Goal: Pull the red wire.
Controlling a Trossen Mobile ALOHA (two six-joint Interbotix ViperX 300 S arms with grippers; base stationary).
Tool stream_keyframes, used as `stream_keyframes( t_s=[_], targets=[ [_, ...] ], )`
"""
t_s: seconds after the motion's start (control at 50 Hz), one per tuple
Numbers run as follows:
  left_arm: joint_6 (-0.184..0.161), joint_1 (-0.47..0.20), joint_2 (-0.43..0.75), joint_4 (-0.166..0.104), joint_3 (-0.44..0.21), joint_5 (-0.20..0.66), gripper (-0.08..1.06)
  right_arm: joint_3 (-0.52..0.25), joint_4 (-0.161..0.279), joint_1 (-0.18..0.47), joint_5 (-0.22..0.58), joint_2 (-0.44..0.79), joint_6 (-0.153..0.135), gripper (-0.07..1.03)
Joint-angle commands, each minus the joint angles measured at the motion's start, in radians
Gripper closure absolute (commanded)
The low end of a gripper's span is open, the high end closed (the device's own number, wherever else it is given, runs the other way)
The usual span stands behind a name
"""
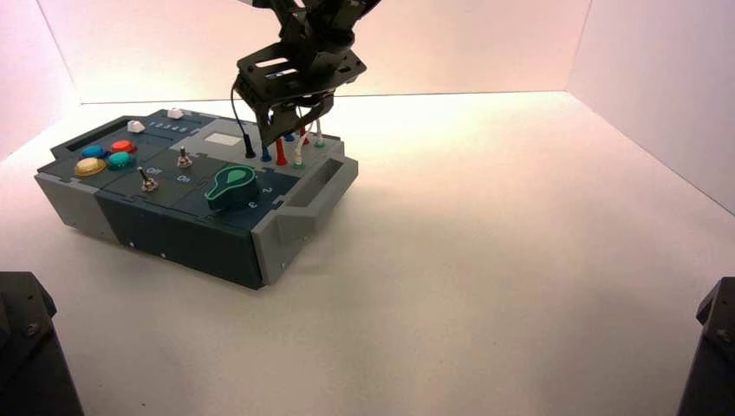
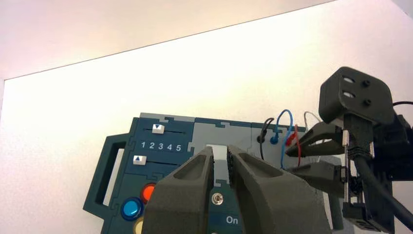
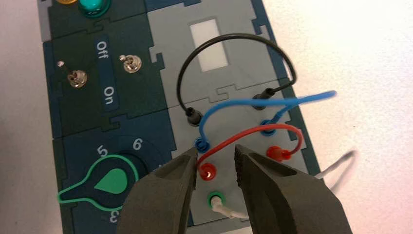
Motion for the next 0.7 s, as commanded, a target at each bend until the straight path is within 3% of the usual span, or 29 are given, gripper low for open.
stream_keyframes(
  t_s=[0.02, 0.7],
  targets=[
    [0.002, -0.005, 0.005, -0.002, -0.014, -0.009, 0.80, -0.017, -0.006, -0.048, -0.012, -0.017, -0.002, 0.55],
    [0.002, -0.005, 0.021, 0.000, -0.015, -0.009, 0.80, 0.046, 0.006, -0.064, -0.014, -0.080, 0.003, 0.55]
  ],
)
